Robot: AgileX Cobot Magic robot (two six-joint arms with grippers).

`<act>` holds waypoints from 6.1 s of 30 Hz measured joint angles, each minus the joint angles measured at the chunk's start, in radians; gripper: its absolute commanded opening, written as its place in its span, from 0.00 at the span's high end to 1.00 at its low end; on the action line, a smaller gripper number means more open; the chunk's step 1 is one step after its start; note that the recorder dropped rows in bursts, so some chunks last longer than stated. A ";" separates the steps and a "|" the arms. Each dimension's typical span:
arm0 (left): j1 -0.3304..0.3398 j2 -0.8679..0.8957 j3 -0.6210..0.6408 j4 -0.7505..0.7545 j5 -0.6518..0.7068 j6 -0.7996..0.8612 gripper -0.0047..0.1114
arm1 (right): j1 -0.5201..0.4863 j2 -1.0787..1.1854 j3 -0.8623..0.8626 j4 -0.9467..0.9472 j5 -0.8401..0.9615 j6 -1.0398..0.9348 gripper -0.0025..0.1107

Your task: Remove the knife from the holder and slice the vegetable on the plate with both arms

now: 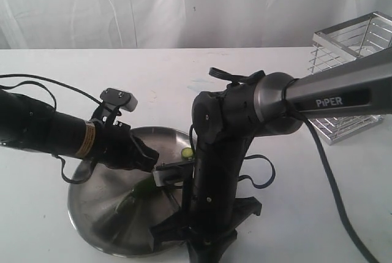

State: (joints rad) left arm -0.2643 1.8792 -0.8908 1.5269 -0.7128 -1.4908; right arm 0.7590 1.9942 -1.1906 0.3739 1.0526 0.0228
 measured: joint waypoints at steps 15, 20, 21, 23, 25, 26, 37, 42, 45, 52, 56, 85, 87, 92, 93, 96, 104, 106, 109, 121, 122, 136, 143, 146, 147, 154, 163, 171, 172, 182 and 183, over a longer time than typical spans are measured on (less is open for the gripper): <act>0.004 0.183 -0.027 -0.120 -0.229 0.018 0.96 | 0.002 -0.004 0.000 -0.042 -0.003 0.002 0.98; 0.006 0.183 -0.027 -0.125 -0.238 0.025 0.96 | 0.008 -0.006 -0.004 -0.127 0.007 0.033 0.98; 0.006 0.183 -0.027 -0.127 -0.243 0.030 0.96 | 0.008 -0.006 -0.004 -0.134 0.007 0.037 0.98; 0.006 0.174 -0.027 -0.136 -0.246 0.037 0.96 | 0.008 -0.008 -0.004 -0.138 0.007 0.038 0.98; 0.008 0.168 -0.022 -0.143 -0.247 0.042 0.96 | 0.008 -0.008 -0.004 -0.138 0.007 0.044 0.98; 0.008 0.163 -0.021 -0.148 -0.247 0.042 0.96 | 0.008 -0.008 -0.004 -0.143 0.007 0.045 0.98; 0.082 0.064 -0.001 -0.182 -0.373 0.034 0.96 | 0.006 -0.008 -0.004 -0.171 0.041 0.096 0.98; 0.085 0.048 -0.001 -0.207 -0.425 0.034 0.96 | 0.000 0.009 0.004 0.068 0.081 -0.107 0.98; 0.108 0.000 0.000 -0.207 -0.364 0.019 0.96 | 0.000 0.009 0.004 0.130 0.057 -0.135 0.98; 0.181 -0.138 0.000 0.057 -0.154 -0.113 0.96 | 0.000 0.017 0.004 0.176 -0.019 -0.142 0.98; 0.181 -0.136 0.000 0.131 -0.154 -0.142 0.96 | 0.000 0.017 0.004 0.172 -0.007 -0.134 0.98; 0.019 -0.070 0.019 -0.034 0.046 -0.147 0.96 | 0.002 0.012 0.000 0.076 -0.033 -0.015 0.98; 0.019 -0.067 0.019 -0.034 0.048 -0.147 0.96 | 0.002 0.012 0.000 0.076 -0.037 -0.012 0.98; 0.019 -0.029 0.019 -0.030 0.023 -0.147 0.96 | 0.002 0.009 0.000 0.076 -0.050 -0.002 0.98; 0.019 -0.022 0.019 -0.030 0.016 -0.147 0.96 | 0.002 0.009 0.000 0.076 -0.052 -0.002 0.98; 0.007 -0.001 0.019 -0.034 0.011 -0.147 0.96 | 0.002 0.009 0.000 0.075 -0.054 0.000 0.98; -0.014 0.014 -0.006 -0.040 0.004 -0.146 0.96 | 0.002 0.007 0.000 0.075 -0.054 0.004 0.98; -0.014 0.014 -0.006 -0.040 0.004 -0.146 0.96 | 0.002 0.007 0.000 0.075 -0.054 0.004 0.98; -0.015 0.014 -0.006 -0.040 0.006 -0.147 0.96 | 0.002 0.007 0.000 0.075 -0.054 0.004 0.98; -0.015 0.004 0.046 0.016 0.018 -0.232 0.96 | 0.008 0.007 0.000 0.049 -0.044 0.003 0.98; -0.015 0.002 0.050 0.014 0.016 -0.243 0.96 | 0.008 0.007 0.000 0.047 -0.040 0.003 0.98; -0.024 0.004 0.103 0.021 -0.200 -0.289 0.96 | 0.018 0.002 -0.006 -0.089 0.065 0.107 0.98; -0.024 0.012 0.119 -0.001 -0.263 -0.248 0.96 | 0.018 -0.016 -0.002 -0.146 0.087 0.167 0.98; -0.024 0.021 0.125 -0.010 -0.281 -0.225 0.96 | 0.008 -0.040 0.003 -0.190 0.099 0.193 0.98; -0.024 0.021 0.125 -0.020 -0.285 -0.221 0.96 | 0.008 -0.051 0.003 -0.194 0.103 0.198 0.98; 0.052 -0.039 0.126 -0.082 -0.344 -0.163 0.96 | 0.008 -0.076 0.003 -0.202 0.108 0.202 0.98; 0.212 -0.155 0.128 -0.162 -0.467 -0.094 0.96 | 0.008 -0.076 0.003 -0.221 0.063 0.202 0.98; 0.216 -0.162 0.128 -0.145 -0.375 -0.081 0.96 | 0.008 -0.076 0.003 -0.219 0.019 0.164 0.94; 0.216 -0.171 0.128 -0.143 -0.337 -0.085 0.96 | 0.008 -0.076 0.003 -0.216 0.008 0.147 0.91; 0.217 -0.234 0.128 -0.082 -0.232 -0.139 0.96 | 0.008 -0.082 0.005 -0.228 -0.212 0.063 0.56; 0.217 -0.240 0.128 -0.077 -0.235 -0.139 0.96 | 0.008 -0.084 0.005 -0.243 -0.212 0.070 0.57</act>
State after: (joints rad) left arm -0.0473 1.6393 -0.7631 1.4500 -0.9476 -1.6298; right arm 0.7667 1.9098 -1.1851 0.1307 0.8403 0.0930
